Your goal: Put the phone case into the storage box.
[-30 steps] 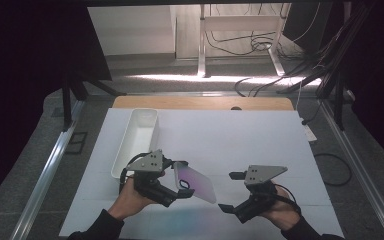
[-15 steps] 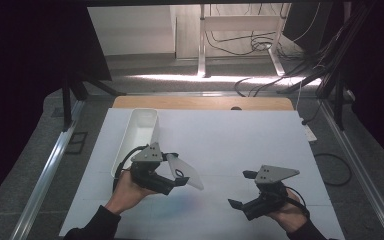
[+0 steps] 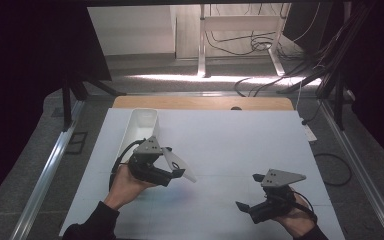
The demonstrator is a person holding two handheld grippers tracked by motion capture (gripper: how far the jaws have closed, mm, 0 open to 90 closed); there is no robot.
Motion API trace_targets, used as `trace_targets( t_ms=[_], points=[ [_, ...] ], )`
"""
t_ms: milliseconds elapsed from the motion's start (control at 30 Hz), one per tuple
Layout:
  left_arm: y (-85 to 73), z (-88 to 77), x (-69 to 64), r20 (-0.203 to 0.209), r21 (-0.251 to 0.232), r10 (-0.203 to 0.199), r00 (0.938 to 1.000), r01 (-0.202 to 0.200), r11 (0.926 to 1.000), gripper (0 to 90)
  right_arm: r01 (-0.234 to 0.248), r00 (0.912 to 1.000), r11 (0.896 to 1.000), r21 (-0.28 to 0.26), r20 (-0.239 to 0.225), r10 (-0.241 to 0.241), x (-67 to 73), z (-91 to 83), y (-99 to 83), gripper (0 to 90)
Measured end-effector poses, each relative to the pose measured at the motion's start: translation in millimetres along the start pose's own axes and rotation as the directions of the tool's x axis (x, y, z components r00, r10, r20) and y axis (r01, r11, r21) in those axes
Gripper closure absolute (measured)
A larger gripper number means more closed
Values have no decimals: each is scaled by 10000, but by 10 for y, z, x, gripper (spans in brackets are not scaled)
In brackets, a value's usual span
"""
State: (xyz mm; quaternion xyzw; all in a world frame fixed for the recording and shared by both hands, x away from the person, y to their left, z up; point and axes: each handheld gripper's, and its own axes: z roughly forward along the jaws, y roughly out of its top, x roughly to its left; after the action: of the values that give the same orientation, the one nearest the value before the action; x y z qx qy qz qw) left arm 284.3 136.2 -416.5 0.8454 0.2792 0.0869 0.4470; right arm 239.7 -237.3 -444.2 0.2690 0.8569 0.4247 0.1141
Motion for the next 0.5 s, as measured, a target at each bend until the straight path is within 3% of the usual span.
trace_targets(
  t_ms=[267,500],
  points=[
    [52,-62,105,-477,228,-230,9986,241,9994,174,-499,9963,9984,-257,689,516,-77,-99,-100,0],
    [128,-124,203,-540,407,-423,9976,445,9982,173,-803,9880,9964,-259,1304,830,-122,-184,-178,0]
  ],
)
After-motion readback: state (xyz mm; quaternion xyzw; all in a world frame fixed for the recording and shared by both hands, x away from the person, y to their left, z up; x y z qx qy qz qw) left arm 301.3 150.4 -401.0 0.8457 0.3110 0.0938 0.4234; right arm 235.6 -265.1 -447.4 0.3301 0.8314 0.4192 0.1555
